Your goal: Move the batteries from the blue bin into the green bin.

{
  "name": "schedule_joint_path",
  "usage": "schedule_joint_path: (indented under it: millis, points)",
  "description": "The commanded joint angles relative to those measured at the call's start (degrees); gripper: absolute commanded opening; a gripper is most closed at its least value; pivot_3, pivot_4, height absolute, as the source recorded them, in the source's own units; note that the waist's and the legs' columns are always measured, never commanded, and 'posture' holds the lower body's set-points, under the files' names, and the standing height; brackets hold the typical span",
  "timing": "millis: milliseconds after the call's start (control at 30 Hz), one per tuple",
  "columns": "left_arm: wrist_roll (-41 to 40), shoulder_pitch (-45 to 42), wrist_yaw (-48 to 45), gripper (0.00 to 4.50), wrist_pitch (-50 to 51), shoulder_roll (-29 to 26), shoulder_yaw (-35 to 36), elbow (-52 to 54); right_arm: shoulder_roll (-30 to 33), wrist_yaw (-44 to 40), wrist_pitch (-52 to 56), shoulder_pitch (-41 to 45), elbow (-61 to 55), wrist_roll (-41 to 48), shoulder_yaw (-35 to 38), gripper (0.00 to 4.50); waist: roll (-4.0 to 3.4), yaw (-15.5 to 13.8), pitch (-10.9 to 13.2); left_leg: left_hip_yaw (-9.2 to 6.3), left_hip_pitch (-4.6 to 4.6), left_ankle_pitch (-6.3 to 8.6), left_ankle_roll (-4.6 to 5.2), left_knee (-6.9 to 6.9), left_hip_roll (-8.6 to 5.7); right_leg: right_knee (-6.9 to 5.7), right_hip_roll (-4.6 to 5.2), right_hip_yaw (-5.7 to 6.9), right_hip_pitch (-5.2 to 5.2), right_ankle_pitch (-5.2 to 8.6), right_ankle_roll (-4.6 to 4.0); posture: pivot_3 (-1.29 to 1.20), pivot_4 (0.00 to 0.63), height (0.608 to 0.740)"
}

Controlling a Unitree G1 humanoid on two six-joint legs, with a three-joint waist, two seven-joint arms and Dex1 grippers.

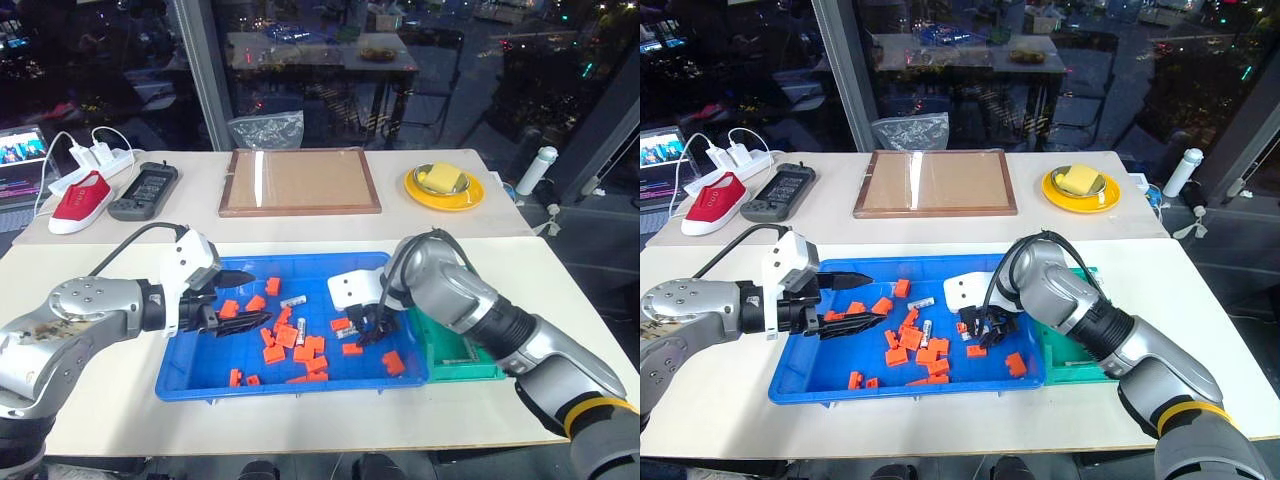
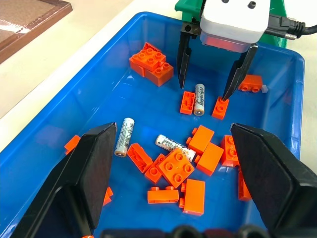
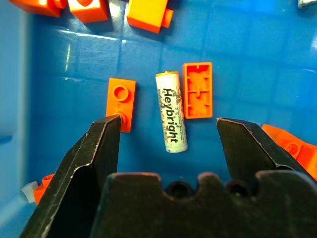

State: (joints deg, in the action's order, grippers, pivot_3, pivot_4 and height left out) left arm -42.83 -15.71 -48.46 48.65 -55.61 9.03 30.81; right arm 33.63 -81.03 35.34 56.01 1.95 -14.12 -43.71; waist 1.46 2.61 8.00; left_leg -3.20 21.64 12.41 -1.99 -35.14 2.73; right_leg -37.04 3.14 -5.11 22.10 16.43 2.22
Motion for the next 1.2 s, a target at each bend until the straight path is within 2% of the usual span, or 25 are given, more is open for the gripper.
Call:
schedule_joint_path:
  millis: [33,167,433,833,1200]
  points:
    - [0.38,0.11,-0.12,3.95,-1.51,-0.31,1.97,1.22,-0.36,0.84,-0.82,-0.42,2.0,-2.35,-0.93,3.57,0.01,0.02,-0.01,0.0,-0.01,0.0,0.0,0.0,0.0,0.0,0.0,0.0,0.0,0.0,0.0,0.0,0.15,0.74]
    - [0.52,0.32,-0.17,3.95,-1.7,-0.36,2.15,1.09,-0.82,0.24,-0.81,-0.67,1.95,-2.5,-0.85,3.57,0.04,0.07,-0.03,0.0,-0.05,0.0,0.0,0.0,0.0,-0.02,0.0,0.0,-0.02,0.0,0.0,0.0,0.15,0.74]
    - [1.07,0.81,-0.2,3.95,-2.74,0.25,1.61,0.82,0.18,-5.23,2.45,4.76,-3.26,2.79,5.16,3.57,-0.03,0.05,0.02,0.0,0.13,0.0,0.0,0.0,0.0,-0.02,0.0,0.0,0.11,0.0,0.0,0.0,0.15,0.74]
    - [1.88,0.96,0.55,3.95,-3.38,2.0,0.72,1.46,2.0,-5.2,-6.25,6.32,5.8,-4.19,-0.2,3.57,-0.03,-0.04,0.03,0.0,0.13,0.0,0.0,0.03,0.0,0.0,0.01,0.02,0.12,0.0,0.0,0.0,0.15,0.74]
    - [2.58,2.24,1.02,3.95,-2.99,1.52,1.0,2.27,0.87,-6.31,-3.55,2.43,1.72,-6.18,-0.91,3.57,-0.03,-0.04,0.03,0.0,0.14,0.0,0.0,0.02,0.0,0.0,0.01,0.01,0.12,0.0,0.0,0.0,0.15,0.74]
